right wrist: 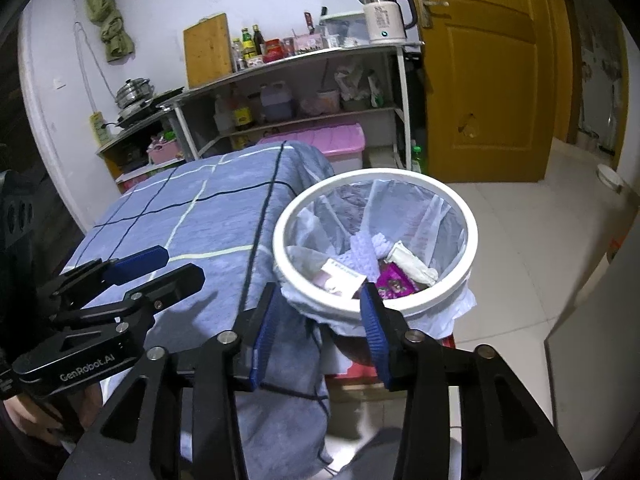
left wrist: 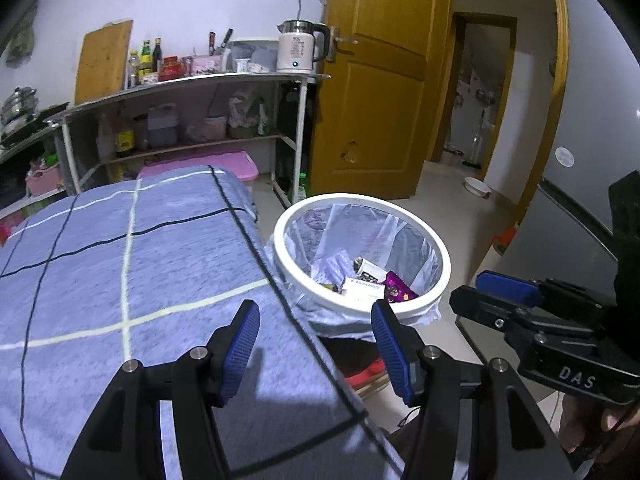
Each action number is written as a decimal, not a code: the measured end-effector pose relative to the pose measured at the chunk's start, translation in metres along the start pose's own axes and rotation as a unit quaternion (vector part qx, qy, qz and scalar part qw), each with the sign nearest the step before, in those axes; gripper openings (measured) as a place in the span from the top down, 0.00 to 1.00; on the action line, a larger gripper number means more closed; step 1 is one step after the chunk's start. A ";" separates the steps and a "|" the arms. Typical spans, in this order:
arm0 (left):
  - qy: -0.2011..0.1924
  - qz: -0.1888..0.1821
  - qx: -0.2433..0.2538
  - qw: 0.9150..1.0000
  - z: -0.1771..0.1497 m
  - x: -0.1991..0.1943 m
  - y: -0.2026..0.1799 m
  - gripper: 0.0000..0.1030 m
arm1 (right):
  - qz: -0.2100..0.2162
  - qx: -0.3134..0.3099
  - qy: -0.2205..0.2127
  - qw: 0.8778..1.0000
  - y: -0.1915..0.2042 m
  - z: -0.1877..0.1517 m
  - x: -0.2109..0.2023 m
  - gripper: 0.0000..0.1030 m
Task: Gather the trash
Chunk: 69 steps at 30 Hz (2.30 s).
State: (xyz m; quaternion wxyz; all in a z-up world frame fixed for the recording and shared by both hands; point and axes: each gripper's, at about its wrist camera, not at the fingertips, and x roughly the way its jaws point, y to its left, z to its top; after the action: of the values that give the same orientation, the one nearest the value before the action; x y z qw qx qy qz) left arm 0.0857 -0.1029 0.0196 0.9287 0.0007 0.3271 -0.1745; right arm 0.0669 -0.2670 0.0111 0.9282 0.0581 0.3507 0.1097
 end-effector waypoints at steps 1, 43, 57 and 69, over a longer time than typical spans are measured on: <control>-0.002 0.004 -0.002 1.000 -0.003 -0.006 0.001 0.44 | 0.001 -0.003 -0.003 1.000 0.004 -0.003 -0.004 0.56; -0.019 0.046 -0.025 0.998 -0.055 -0.076 0.012 0.44 | -0.009 -0.029 -0.021 0.999 0.037 -0.050 -0.045 0.55; -0.023 0.049 -0.027 0.998 -0.052 -0.077 0.013 0.44 | -0.010 -0.032 -0.022 0.999 0.039 -0.049 -0.044 0.55; -0.022 0.048 -0.027 0.998 -0.052 -0.077 0.012 0.44 | -0.009 -0.033 -0.021 0.999 0.039 -0.049 -0.043 0.55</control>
State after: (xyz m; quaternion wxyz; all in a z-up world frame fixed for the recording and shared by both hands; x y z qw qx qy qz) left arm 0.0022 -0.0609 0.0239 0.9425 -0.0128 0.3113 -0.1208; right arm -0.0030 -0.2385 0.0093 0.9379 0.0266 0.3276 0.1112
